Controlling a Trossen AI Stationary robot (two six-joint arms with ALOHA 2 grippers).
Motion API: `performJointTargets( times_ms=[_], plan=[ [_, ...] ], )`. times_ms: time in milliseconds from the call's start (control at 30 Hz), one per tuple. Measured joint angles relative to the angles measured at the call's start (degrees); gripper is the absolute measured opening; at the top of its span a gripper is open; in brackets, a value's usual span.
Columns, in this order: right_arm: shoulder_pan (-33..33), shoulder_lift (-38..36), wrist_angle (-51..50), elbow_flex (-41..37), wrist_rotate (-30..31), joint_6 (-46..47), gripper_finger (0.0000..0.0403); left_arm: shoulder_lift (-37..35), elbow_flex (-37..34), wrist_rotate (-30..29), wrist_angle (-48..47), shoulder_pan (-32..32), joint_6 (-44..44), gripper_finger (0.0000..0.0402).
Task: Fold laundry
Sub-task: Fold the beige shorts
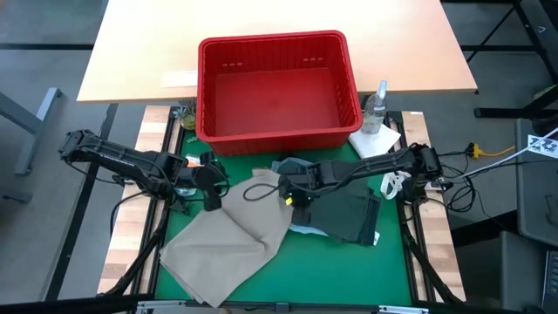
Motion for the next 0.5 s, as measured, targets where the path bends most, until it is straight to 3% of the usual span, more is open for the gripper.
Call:
performJointTargets(
  times_ms=[133,300,500],
  plan=[
    [2.7,0.0,2.1,0.0,-2.8,-0.1,0.0036,0.0,0.0,-0.3,5.2,0.0,1.7,0.0137],
    [5.7,0.0,2.0,0.0,-1.8,-0.1,0.0009,1.4,0.0,-0.1,12.0,0.1,5.5,0.0137],
    [7.1,0.0,2.0,0.0,-1.1,0.4,0.0019,7.8,0.0,3.0,18.2,0.2,7.5,0.0137]
  ],
)
